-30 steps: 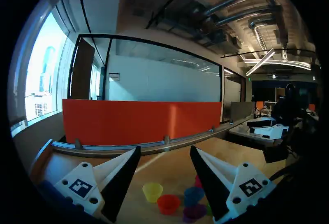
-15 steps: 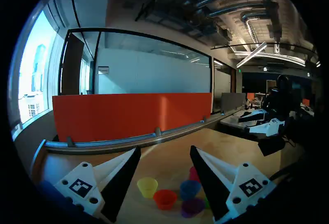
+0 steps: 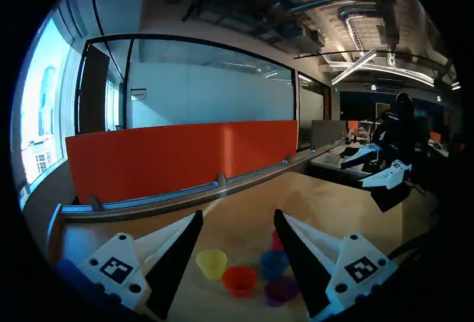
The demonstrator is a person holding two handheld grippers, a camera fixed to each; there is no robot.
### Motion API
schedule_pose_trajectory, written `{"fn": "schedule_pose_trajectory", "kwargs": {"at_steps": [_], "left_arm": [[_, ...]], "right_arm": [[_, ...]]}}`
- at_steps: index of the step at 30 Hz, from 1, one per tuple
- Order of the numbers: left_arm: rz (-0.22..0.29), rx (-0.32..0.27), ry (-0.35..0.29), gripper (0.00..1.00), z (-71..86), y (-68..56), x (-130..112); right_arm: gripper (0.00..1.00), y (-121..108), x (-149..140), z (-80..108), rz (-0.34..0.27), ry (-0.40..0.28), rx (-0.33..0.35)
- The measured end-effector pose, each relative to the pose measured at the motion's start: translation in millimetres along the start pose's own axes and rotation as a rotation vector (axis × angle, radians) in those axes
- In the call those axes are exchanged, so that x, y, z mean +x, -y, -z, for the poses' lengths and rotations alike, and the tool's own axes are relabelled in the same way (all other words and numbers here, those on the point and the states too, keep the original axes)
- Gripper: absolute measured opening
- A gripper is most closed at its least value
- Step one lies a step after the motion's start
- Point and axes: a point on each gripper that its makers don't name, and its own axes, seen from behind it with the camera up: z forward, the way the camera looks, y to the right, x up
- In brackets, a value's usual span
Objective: Pour water
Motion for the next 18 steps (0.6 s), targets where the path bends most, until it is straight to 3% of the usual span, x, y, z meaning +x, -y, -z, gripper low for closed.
{"fn": "schedule_pose_trajectory", "kwargs": {"at_steps": [12,18], "left_arm": [[-0.024,-0.025,0.040,0.88,-9.5,3.2,-8.6],[-0.045,-0.060,0.079,0.88,-17.0,-3.3,-22.8]], "right_arm": [[0.99,15.0,-24.8,-9.4,0.030,0.068,0.071],[0.99,19.2,-33.9,-14.8,0.027,0.096,0.102]]}}
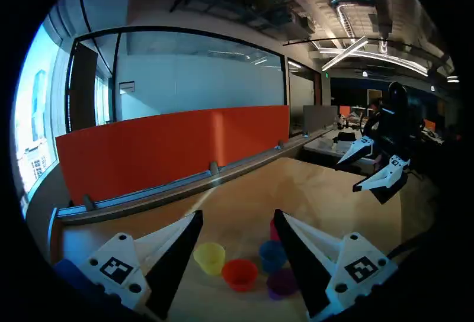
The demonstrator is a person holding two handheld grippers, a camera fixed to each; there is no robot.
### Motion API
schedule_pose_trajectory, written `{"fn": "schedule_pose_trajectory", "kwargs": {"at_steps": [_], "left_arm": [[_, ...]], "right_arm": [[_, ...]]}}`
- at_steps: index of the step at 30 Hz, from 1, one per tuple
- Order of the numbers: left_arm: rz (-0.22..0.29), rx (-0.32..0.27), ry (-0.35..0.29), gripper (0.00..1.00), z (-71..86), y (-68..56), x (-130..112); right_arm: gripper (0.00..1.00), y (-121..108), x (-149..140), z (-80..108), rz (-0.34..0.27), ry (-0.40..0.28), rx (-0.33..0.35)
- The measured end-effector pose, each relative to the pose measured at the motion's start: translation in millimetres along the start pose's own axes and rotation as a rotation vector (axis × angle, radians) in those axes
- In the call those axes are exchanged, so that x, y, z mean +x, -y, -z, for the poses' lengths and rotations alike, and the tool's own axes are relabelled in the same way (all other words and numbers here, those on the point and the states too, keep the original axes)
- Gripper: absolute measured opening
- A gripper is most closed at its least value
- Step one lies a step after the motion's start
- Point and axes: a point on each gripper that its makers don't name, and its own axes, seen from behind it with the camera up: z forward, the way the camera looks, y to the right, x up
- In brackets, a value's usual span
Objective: Pour water
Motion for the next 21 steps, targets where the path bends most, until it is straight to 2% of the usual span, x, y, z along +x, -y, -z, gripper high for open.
{"fn": "schedule_pose_trajectory", "kwargs": {"at_steps": [12,21], "left_arm": [[-0.054,-0.071,0.036,0.88,-8.4,-16.6,-10.6],[-0.112,-0.089,0.060,0.88,-18.7,-23.6,-20.3]], "right_arm": [[1.00,10.1,-15.4,-9.8,0.032,0.047,0.056],[0.99,20.1,-27.7,-21.9,0.038,0.080,0.111]]}}
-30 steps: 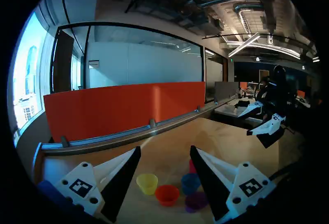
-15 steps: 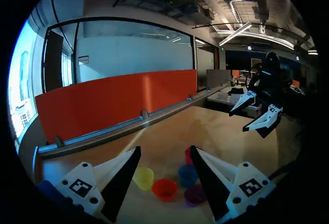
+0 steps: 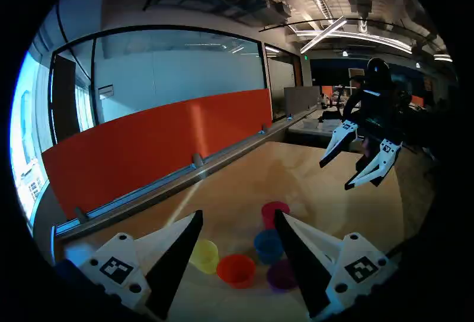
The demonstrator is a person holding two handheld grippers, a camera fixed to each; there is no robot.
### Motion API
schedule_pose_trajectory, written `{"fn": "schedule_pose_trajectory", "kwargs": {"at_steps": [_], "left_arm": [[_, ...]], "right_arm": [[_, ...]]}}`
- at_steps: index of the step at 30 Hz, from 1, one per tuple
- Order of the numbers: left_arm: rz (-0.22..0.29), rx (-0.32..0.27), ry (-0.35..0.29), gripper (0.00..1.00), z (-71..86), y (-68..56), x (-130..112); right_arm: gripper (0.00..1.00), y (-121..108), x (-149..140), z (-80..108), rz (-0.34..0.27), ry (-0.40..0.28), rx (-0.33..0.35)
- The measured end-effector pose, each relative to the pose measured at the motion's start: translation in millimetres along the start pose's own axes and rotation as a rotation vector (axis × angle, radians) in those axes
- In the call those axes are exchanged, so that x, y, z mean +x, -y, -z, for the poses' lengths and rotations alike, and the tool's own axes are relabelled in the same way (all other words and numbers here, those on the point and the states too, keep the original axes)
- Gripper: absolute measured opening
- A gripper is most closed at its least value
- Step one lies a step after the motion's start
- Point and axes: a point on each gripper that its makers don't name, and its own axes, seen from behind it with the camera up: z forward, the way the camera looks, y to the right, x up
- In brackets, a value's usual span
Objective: Pour water
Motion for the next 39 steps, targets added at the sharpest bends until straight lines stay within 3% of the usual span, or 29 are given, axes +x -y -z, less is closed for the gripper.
{"fn": "schedule_pose_trajectory", "kwargs": {"at_steps": [6,18,39], "left_arm": [[0.018,-0.023,0.000,0.88,-8.2,-3.6,-5.3],[0.039,-0.039,0.006,0.88,-19.6,1.5,-16.7],[0.029,-0.067,0.028,0.88,-30.9,-1.7,-30.7]], "right_arm": [[0.99,5.7,-7.1,-9.4,0.017,0.015,0.029],[0.99,20.6,-39.4,-29.8,0.044,0.074,0.098],[0.99,46.0,-74.4,-55.9,0.057,0.140,0.188]]}}
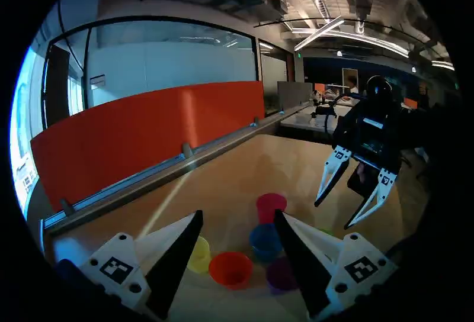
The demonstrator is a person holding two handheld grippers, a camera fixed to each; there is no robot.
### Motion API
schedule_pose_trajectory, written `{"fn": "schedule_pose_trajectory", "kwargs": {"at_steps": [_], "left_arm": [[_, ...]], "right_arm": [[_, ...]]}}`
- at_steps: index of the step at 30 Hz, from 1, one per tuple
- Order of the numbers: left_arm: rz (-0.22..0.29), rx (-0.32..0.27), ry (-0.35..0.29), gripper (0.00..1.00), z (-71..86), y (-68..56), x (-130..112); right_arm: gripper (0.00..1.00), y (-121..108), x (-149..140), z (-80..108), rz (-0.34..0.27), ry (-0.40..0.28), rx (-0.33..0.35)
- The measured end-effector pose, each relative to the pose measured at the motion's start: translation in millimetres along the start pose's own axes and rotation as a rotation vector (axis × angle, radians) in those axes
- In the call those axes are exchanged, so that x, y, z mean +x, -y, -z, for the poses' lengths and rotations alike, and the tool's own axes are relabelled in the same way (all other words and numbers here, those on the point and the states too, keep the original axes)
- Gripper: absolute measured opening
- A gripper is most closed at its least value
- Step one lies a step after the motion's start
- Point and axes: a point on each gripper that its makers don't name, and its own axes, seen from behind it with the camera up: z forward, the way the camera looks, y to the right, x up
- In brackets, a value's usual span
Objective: Pour water
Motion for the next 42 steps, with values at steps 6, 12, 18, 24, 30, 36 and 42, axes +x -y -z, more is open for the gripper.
{"fn": "schedule_pose_trajectory", "kwargs": {"at_steps": [6,12,18,24,30,36,42], "left_arm": [[-0.005,-0.009,0.014,0.88,-2.8,-1.3,-6.1],[-0.007,-0.022,0.028,0.88,-6.4,-4.1,-11.6],[-0.015,-0.025,0.044,0.88,-10.2,-5.1,-18.1],[-0.017,-0.030,0.050,0.88,-12.1,-5.5,-20.9],[-0.020,-0.034,0.065,0.88,-14.0,-6.2,-26.8],[-0.031,-0.035,0.072,0.88,-15.8,-8.1,-29.1],[-0.033,-0.039,0.077,0.88,-18.1,-9.2,-31.9]], "right_arm": [[0.99,4.4,-12.2,-11.9,0.024,0.034,0.011],[1.00,8.0,-20.2,-20.7,0.022,0.056,0.030],[0.99,12.0,-25.0,-26.6,0.024,0.070,0.048],[1.00,13.7,-32.3,-32.6,0.025,0.088,0.055],[0.99,12.4,-40.1,-40.2,0.019,0.099,0.056],[0.99,11.2,-43.2,-49.5,0.015,0.099,0.056],[0.99,12.2,-46.0,-57.9,0.007,0.094,0.064]]}}
